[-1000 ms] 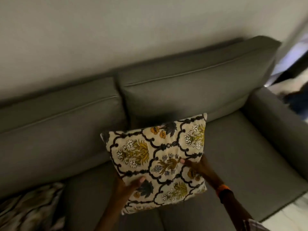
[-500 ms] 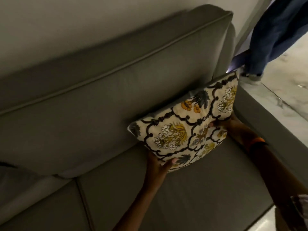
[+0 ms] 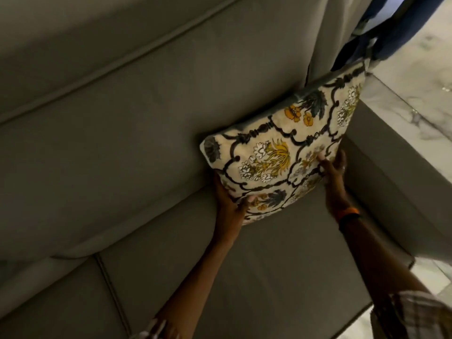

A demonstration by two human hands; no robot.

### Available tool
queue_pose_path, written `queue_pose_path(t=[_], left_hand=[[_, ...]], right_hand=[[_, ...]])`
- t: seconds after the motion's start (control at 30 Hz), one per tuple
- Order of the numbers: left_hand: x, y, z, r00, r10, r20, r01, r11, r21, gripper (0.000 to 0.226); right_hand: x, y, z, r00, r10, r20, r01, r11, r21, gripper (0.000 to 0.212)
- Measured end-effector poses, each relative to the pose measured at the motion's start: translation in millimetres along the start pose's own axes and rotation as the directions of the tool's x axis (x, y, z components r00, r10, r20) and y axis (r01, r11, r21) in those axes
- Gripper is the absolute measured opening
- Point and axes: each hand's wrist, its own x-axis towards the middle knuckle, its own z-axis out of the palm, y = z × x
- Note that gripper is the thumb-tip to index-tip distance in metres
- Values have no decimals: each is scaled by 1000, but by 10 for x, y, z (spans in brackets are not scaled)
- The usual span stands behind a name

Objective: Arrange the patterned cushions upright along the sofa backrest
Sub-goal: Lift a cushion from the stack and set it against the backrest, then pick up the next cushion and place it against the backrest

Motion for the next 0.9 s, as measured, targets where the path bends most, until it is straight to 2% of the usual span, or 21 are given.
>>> queue_pose_path(t=[0.07, 0.13, 0.23, 0.27, 0.33, 0.4, 0.47, 0.53, 0.6, 0.7, 0.77, 0.9], left_hand=[[-162, -160, -204, 999, 32, 9, -33, 993, 114, 112], [-423, -295, -482, 998, 24, -51, -5, 937, 348, 105], [-969, -551, -1084, 994, 99, -50, -36, 711, 702, 95], [-1119, -639, -1271, 995, 96, -26, -40, 627, 778, 93], [-1459, -793, -1774, 998, 58, -13, -17, 481, 876, 91], [-1851, -943, -2368, 999, 27, -28, 15, 385, 923, 91], [-2245, -1049, -2963, 998, 23, -50, 40, 327, 944, 91], [-2685, -1134, -3666, 993, 10, -120, 112, 302, 947, 89], [-3117, -1174, -4331, 981, 11, -192, 180, 308, 934, 87], [-3864, -1262, -5390, 954, -1, -300, 287, 293, 912, 87], [-4256, -1331, -5964, 925, -1, -380, 364, 288, 886, 87], [-4901, -1512, -6955, 843, -110, -527, 530, 339, 777, 87]], right_hand=[[-459, 269, 214, 993, -34, -110, 30, 999, -32, 112], [-875, 611, 433, 983, -30, -182, 4, 989, -146, 95], [-1618, 1169, 902, 972, -56, -228, -42, 915, -401, 98], [-1853, 1315, 1061, 976, -76, -203, -32, 875, -483, 100], [-2407, 1552, 1494, 990, -136, -43, 73, 741, -667, 100], [-2986, 1761, 1977, 956, -194, 219, 291, 542, -788, 97], [-3520, 1930, 2417, 860, -216, 463, 511, 354, -784, 94], [-4094, 2072, 2917, 764, -211, 610, 645, 221, -732, 94], [-4630, 2171, 3369, 707, -188, 682, 706, 138, -694, 97], [-5466, 2315, 4109, 634, -186, 750, 772, 100, -628, 97], [-5918, 2396, 4526, 615, -163, 772, 788, 104, -607, 96], [-6771, 2561, 5294, 582, -131, 803, 808, 206, -552, 96]])
